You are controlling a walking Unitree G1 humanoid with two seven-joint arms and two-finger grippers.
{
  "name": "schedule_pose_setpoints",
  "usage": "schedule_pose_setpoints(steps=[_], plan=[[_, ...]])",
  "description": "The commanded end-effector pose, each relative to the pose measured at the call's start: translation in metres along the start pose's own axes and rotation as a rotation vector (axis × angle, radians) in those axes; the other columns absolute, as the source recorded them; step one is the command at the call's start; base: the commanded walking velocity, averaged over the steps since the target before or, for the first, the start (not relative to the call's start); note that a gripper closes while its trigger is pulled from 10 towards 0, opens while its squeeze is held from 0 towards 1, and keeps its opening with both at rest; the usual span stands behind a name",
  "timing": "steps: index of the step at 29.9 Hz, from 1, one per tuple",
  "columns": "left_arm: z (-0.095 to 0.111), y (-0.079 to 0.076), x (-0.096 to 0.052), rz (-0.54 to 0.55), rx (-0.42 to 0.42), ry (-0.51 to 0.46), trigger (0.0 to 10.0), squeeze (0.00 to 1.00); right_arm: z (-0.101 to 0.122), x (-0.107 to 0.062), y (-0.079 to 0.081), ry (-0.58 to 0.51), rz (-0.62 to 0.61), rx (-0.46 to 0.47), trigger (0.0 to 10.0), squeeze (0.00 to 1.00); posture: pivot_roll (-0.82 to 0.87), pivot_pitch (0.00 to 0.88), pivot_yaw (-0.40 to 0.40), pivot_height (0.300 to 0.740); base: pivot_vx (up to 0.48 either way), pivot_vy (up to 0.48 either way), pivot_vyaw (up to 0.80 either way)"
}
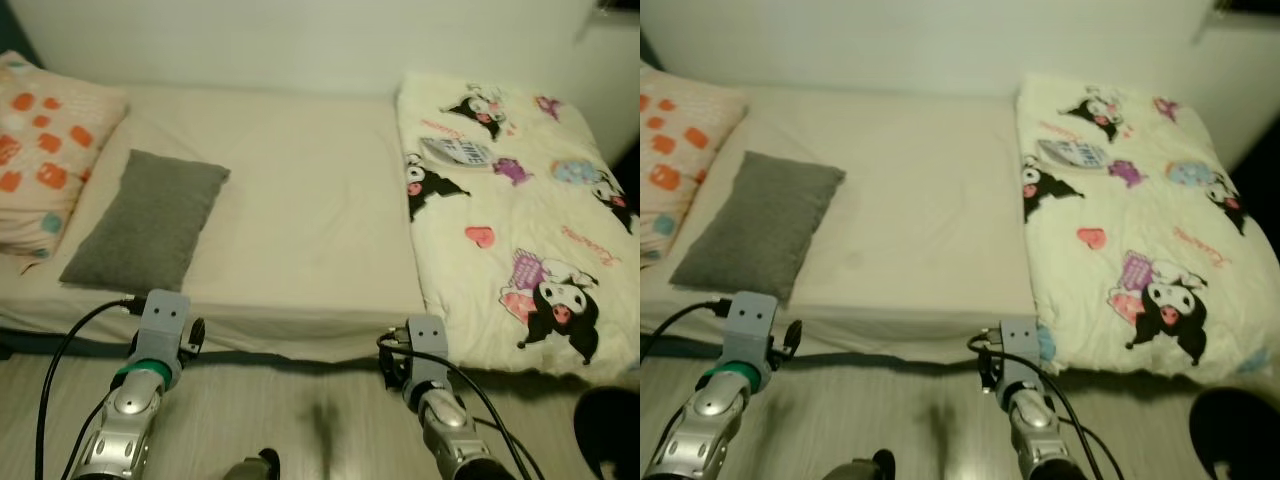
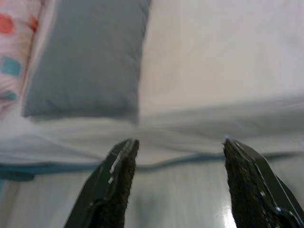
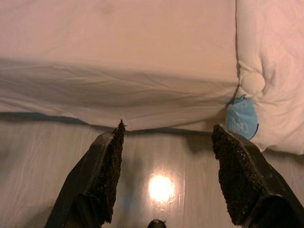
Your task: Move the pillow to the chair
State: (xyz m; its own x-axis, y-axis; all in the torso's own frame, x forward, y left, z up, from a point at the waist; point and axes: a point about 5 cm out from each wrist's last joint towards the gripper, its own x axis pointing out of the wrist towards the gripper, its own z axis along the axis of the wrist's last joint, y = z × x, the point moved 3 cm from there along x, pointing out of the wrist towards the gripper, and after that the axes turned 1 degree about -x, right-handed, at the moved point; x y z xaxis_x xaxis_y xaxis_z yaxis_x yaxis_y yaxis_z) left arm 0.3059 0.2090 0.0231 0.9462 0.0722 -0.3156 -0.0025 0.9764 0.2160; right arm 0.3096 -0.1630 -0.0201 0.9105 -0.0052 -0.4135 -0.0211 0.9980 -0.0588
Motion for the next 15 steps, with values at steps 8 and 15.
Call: schedule_pose_setpoints(steps=[8,15], plan=[[-0.041,-0.020,-0.003,-0.027,-0.067,0.116,10.0,0.00,-0.014,-0.006,-0.009,0.031,-0.060,0.025,10.0,0.00,0.08,0.028,-0.001,0.740,0.000,0.000,0.00],[-0.023,-0.036,0.002,-0.054,-0.104,0.076,10.0,0.00,-0.011,-0.004,-0.020,0.032,-0.098,0.081,10.0,0.00,0.09,0.033,0.000,0.740,0.000,0.000,0.00]])
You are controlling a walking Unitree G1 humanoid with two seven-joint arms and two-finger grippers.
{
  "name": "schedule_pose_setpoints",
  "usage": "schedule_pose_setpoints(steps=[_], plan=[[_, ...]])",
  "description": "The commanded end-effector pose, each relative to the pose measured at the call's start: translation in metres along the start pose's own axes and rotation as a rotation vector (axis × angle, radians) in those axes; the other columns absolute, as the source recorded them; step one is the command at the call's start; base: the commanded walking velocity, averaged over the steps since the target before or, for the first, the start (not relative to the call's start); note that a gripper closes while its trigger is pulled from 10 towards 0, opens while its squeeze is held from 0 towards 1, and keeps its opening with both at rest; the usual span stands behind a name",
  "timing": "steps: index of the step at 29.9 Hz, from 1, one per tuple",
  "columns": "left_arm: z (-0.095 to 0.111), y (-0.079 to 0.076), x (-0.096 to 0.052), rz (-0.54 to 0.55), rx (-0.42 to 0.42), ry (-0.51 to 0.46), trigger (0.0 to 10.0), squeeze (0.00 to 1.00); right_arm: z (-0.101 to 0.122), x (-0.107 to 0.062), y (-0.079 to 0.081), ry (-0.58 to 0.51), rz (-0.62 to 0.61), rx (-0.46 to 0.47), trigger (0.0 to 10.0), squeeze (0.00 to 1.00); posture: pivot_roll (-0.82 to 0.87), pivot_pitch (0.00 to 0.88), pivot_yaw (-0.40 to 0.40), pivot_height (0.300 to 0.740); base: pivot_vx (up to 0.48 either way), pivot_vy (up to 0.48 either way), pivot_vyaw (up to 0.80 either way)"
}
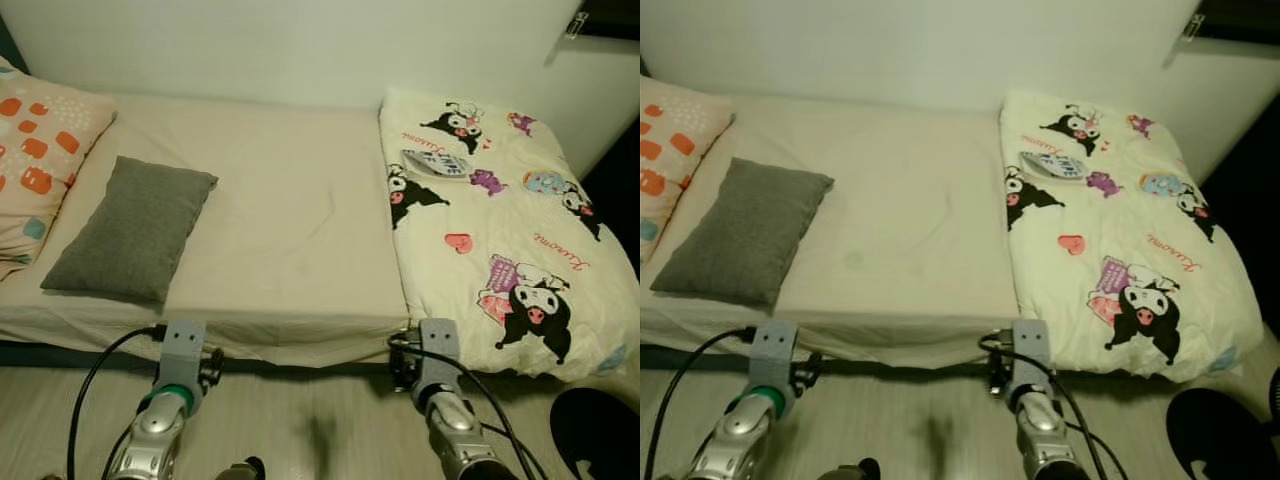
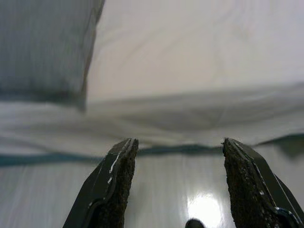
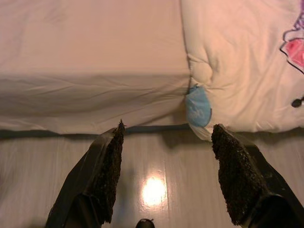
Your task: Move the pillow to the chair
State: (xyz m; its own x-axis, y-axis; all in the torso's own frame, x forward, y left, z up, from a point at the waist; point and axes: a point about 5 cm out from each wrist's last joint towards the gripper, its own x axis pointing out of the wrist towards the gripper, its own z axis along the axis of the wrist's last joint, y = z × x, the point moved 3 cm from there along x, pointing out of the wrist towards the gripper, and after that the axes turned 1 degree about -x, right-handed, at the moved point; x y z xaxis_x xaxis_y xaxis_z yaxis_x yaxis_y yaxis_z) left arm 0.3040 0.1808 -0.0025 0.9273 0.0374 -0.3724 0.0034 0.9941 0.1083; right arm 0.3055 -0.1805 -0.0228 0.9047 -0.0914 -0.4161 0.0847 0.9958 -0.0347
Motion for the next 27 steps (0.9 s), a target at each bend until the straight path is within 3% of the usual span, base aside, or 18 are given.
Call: schedule_pose_setpoints(steps=[1,5,12,15,22,23,24,25,27], plan=[[-0.005,-0.003,-0.001,-0.010,-0.004,0.023,10.0,0.00,-0.006,-0.001,-0.003,0.025,-0.013,0.015,10.0,0.00,0.09,0.033,0.000,0.740,0.000,0.000,0.00],[-0.006,-0.002,0.002,0.017,0.024,0.038,10.0,0.00,-0.003,0.000,0.001,0.013,0.004,0.016,10.0,0.00,0.08,0.051,0.016,0.740,0.000,0.000,0.00],[-0.001,0.006,0.004,0.047,-0.058,-0.002,10.0,0.00,-0.012,-0.005,0.012,0.030,0.024,0.017,10.0,0.00,0.06,0.032,0.009,0.740,0.000,0.000,0.00],[-0.004,0.003,0.000,0.031,-0.052,-0.010,10.0,0.00,-0.018,-0.008,0.013,0.040,0.040,-0.018,10.0,0.00,0.07,0.027,0.016,0.740,0.000,0.000,0.00],[-0.002,0.007,0.005,0.041,-0.005,0.015,10.0,0.00,-0.020,-0.011,-0.007,0.026,-0.022,0.047,10.0,0.00,0.03,0.022,0.055,0.740,0.000,0.000,0.00],[0.002,0.000,0.009,0.020,0.006,0.016,10.0,0.00,-0.019,-0.011,-0.015,0.016,-0.058,0.078,10.0,0.00,0.02,0.051,0.084,0.740,0.000,0.000,0.00],[0.002,0.000,0.009,0.020,0.006,0.016,10.0,0.00,-0.019,-0.011,-0.015,0.016,-0.058,0.078,10.0,0.00,0.02,0.051,0.084,0.740,0.000,0.000,0.00],[0.003,-0.008,0.011,-0.004,0.059,0.029,10.0,0.00,-0.021,-0.013,-0.020,0.018,-0.088,0.117,10.0,0.00,0.02,0.052,0.100,0.740,0.000,0.000,0.00],[0.005,-0.011,0.012,-0.016,0.061,0.026,10.0,0.00,-0.021,-0.013,-0.021,0.013,-0.095,0.129,10.0,0.00,0.00,0.045,0.120,0.740,0.000,0.000,0.00]])
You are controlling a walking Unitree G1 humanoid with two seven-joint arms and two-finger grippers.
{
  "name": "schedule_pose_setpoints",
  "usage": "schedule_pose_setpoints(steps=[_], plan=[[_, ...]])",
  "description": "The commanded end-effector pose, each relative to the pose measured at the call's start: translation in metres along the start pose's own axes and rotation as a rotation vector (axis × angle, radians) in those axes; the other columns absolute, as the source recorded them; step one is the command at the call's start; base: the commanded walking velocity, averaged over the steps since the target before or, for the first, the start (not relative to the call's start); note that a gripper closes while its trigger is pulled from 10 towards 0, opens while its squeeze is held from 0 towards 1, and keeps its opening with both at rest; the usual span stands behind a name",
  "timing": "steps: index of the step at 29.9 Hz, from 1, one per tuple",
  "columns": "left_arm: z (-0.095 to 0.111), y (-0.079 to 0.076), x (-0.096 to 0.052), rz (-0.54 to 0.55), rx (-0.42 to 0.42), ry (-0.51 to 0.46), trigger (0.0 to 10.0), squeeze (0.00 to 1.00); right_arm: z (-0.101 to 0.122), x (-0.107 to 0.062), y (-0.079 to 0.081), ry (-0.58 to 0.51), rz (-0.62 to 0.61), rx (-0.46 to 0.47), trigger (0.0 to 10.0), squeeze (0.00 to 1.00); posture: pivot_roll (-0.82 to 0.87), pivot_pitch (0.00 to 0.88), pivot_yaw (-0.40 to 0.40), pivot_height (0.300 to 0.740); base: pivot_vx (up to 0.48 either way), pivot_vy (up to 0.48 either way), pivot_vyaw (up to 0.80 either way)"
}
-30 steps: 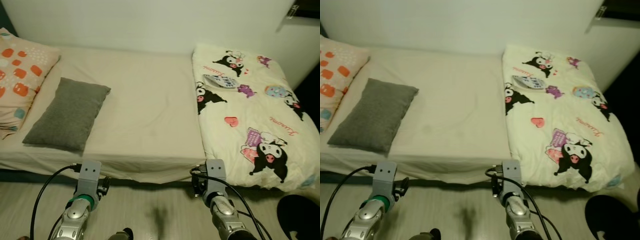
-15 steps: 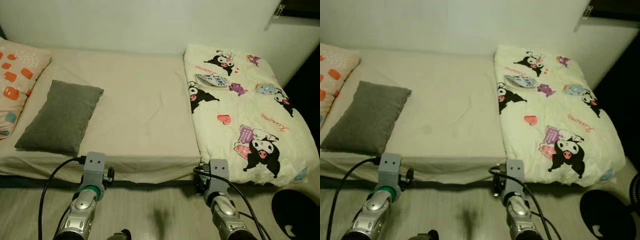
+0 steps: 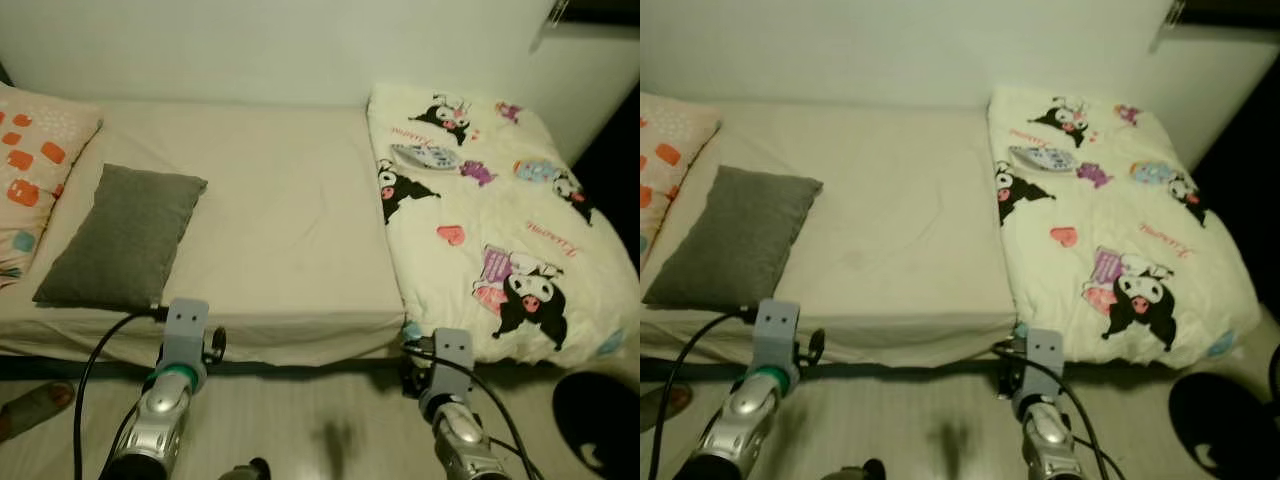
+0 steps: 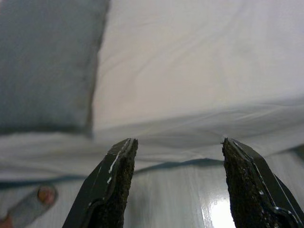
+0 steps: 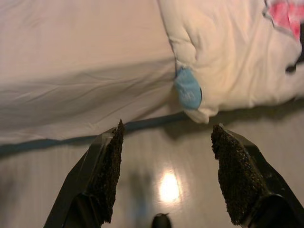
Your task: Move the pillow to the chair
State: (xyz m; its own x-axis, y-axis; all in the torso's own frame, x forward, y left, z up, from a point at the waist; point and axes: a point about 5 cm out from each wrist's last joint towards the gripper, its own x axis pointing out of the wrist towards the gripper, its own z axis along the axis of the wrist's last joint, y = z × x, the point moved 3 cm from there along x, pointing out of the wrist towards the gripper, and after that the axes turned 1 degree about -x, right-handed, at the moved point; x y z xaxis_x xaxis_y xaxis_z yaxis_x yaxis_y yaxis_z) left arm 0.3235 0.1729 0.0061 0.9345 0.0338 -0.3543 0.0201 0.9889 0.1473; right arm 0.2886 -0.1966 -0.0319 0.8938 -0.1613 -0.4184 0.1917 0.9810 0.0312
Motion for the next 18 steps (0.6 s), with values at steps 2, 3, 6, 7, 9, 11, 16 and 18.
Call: schedule_pose_setpoints(steps=[2,3,6,7,9,11,16,18], plan=[[-0.010,-0.006,-0.001,-0.024,0.016,0.043,10.0,0.00,-0.004,-0.002,-0.005,0.006,-0.028,0.031,10.0,0.00,0.00,0.050,0.123,0.740,0.000,0.000,0.00],[-0.009,-0.007,-0.001,-0.029,-0.006,0.044,10.0,0.00,-0.003,-0.003,-0.004,-0.004,-0.026,0.034,10.0,0.00,-0.01,0.062,0.129,0.740,0.000,0.000,0.00],[-0.007,-0.008,0.001,-0.034,-0.038,0.043,10.0,0.00,-0.001,-0.003,-0.001,-0.015,-0.022,0.034,10.0,0.00,-0.02,0.038,0.118,0.740,0.000,0.000,0.00],[-0.005,-0.006,0.001,-0.029,-0.066,0.041,10.0,0.00,0.000,-0.003,0.002,-0.022,-0.015,0.028,10.0,0.00,-0.02,0.036,0.100,0.740,0.000,0.000,0.00],[-0.005,0.000,0.001,0.016,-0.097,0.025,10.0,0.00,0.002,-0.002,0.011,-0.027,0.024,0.014,10.0,0.00,0.02,0.052,0.070,0.740,0.000,0.000,0.00],[-0.004,0.003,0.000,0.037,-0.099,0.018,10.0,0.00,0.003,-0.001,0.015,-0.027,0.041,0.011,10.0,0.00,0.03,0.059,0.070,0.740,0.000,0.000,0.00],[0.002,0.018,0.000,0.066,-0.097,-0.026,10.0,0.00,0.014,0.003,0.029,-0.062,0.124,-0.058,10.0,0.00,0.03,0.029,0.033,0.740,0.000,0.000,0.00],[0.003,0.023,0.000,0.085,-0.089,-0.028,10.0,0.00,0.017,0.004,0.031,-0.066,0.136,-0.062,10.0,0.00,0.03,0.026,0.033,0.740,0.000,0.000,0.00]])
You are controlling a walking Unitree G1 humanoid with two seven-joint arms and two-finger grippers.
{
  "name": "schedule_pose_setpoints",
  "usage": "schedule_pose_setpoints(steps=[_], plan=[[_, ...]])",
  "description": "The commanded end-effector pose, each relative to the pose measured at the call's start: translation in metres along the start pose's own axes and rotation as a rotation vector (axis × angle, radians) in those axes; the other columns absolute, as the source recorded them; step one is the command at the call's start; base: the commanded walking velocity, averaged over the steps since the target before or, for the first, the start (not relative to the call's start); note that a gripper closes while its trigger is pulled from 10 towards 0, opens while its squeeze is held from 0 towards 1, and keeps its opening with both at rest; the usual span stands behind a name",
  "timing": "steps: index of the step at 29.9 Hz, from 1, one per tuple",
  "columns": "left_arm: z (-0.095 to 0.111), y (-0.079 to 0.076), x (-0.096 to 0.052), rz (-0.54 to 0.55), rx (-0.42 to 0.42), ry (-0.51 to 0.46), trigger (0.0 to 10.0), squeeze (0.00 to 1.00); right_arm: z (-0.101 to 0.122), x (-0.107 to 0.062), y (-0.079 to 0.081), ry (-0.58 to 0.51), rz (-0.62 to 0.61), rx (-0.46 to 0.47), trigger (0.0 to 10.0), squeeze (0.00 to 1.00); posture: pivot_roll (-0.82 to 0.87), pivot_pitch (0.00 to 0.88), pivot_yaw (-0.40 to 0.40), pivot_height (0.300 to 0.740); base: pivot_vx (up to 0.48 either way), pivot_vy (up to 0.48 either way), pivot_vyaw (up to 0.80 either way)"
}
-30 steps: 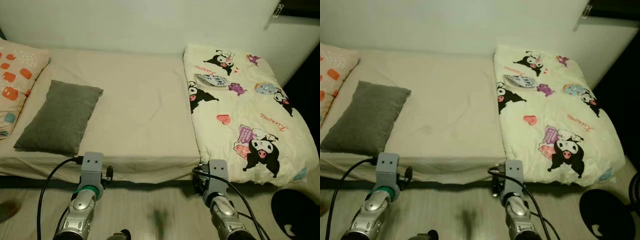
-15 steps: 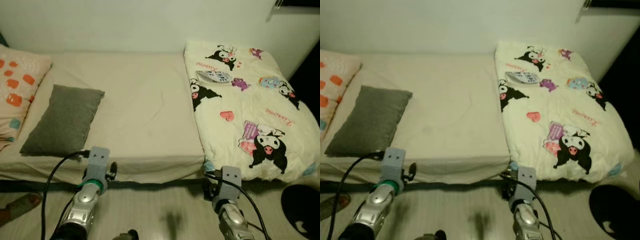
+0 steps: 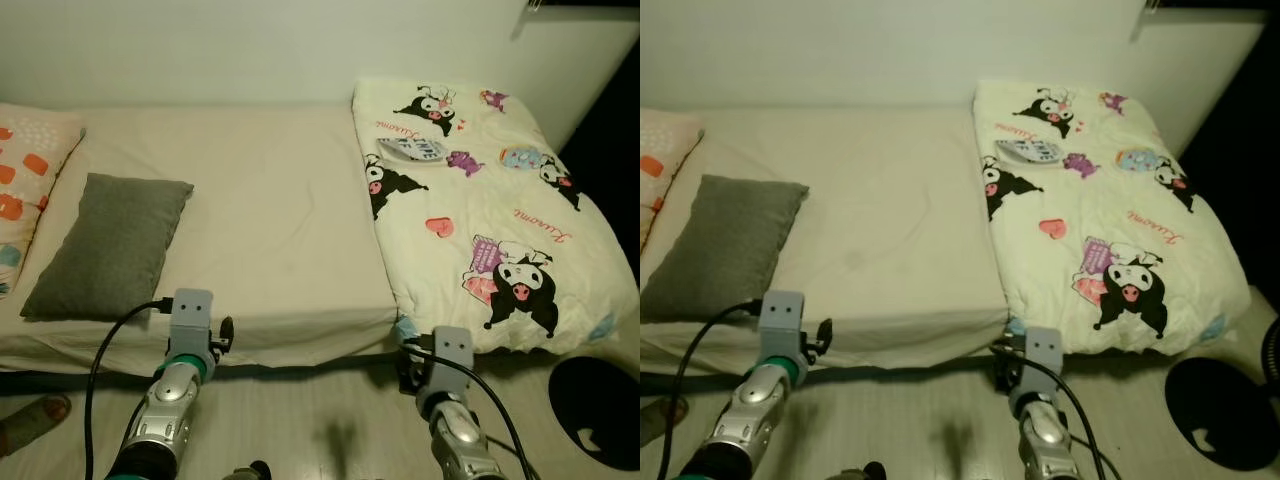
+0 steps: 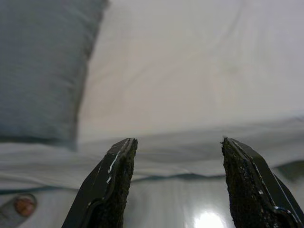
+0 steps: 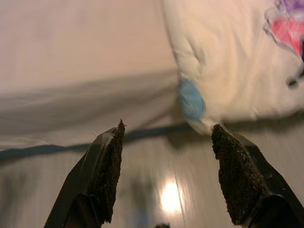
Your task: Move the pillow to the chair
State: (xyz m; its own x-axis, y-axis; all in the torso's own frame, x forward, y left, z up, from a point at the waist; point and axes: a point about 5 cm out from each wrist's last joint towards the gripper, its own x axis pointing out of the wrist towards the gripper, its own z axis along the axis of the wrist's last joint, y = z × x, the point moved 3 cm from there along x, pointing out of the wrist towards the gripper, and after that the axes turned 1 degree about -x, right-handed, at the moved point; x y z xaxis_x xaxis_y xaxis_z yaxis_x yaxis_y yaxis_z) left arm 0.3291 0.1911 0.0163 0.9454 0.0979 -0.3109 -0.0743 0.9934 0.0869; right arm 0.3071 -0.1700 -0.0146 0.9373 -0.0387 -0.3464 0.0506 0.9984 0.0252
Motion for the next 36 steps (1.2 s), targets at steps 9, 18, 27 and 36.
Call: schedule_pose_setpoints(steps=[9,18,27,36], plan=[[0.028,0.001,0.009,-0.031,0.012,-0.081,10.0,0.00,0.028,0.012,0.001,-0.071,0.024,0.052,10.0,0.00,0.05,0.042,0.060,0.740,0.000,0.000,0.00],[0.097,0.018,0.024,-0.001,0.000,-0.254,10.0,0.00,0.039,0.013,-0.005,-0.121,-0.023,0.108,10.0,0.00,0.04,0.025,0.104,0.740,0.000,0.000,0.00],[0.108,0.028,0.026,0.011,0.025,-0.274,10.0,0.00,0.053,0.015,-0.009,-0.181,-0.011,0.111,10.0,0.00,0.03,0.012,0.096,0.740,0.000,0.000,0.00],[0.052,0.000,0.017,-0.057,0.033,-0.128,10.0,0.00,0.037,0.013,-0.009,-0.108,-0.001,0.037,10.0,0.00,0.04,0.003,0.073,0.740,0.000,0.000,0.00]])
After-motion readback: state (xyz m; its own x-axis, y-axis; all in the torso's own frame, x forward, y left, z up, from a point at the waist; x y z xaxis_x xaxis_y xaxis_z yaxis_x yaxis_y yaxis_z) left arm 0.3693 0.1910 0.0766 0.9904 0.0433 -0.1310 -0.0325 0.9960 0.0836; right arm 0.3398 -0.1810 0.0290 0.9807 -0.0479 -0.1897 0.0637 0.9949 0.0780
